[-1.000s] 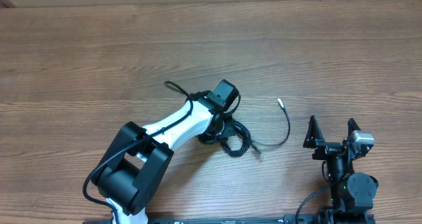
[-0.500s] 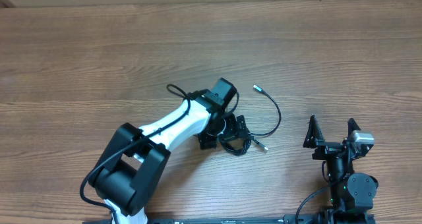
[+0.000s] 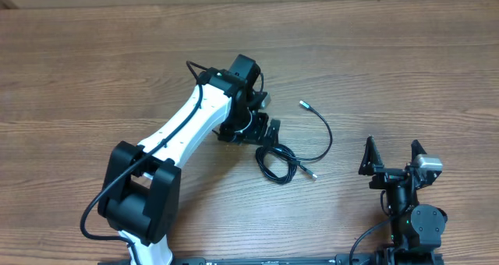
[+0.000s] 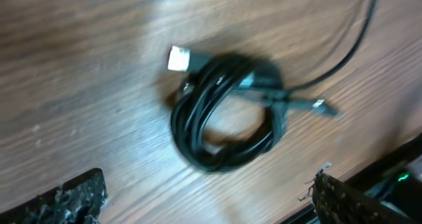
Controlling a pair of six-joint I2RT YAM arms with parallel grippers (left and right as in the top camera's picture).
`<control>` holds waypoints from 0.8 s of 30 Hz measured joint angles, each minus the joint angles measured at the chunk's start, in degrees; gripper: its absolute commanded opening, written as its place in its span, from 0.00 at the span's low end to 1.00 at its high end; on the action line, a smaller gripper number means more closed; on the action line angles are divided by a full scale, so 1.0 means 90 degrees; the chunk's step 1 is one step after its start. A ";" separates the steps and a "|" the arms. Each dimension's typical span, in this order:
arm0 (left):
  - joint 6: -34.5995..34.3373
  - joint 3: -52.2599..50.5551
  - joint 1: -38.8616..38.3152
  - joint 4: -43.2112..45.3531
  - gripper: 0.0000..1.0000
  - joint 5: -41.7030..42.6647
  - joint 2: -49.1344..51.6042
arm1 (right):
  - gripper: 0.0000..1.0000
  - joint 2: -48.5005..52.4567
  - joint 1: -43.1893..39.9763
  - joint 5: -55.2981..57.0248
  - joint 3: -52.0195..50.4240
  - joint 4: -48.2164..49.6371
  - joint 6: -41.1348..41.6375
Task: Untangle cables
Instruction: 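Close the left gripper on the coil and lift it slightly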
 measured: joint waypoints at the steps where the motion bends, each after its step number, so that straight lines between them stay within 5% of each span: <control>1: 0.0100 -0.0002 -0.0034 -0.0092 1.00 -0.0092 0.0000 | 1.00 0.0000 0.0000 0.0002 0.0000 -0.0005 -0.0002; 17: 0.0175 -0.1282 -0.0784 0.1421 1.00 -0.0406 0.0000 | 1.00 0.0000 0.0000 -0.0002 0.0000 -0.0002 0.0002; 18: 0.0066 -0.1387 -0.0804 0.1523 0.96 -0.0406 0.0000 | 1.00 0.0000 0.0000 0.0000 0.0000 -0.0005 -0.0002; 22: -0.0471 -0.1744 -0.0874 0.1943 0.41 -0.0403 -0.0024 | 1.00 0.0000 0.0000 0.0000 0.0000 -0.0002 0.0002; 24: -0.0707 -0.1875 -0.0884 0.2096 0.24 -0.0427 -0.0029 | 1.00 0.0000 0.0000 -0.0002 0.0000 -0.0002 -0.0005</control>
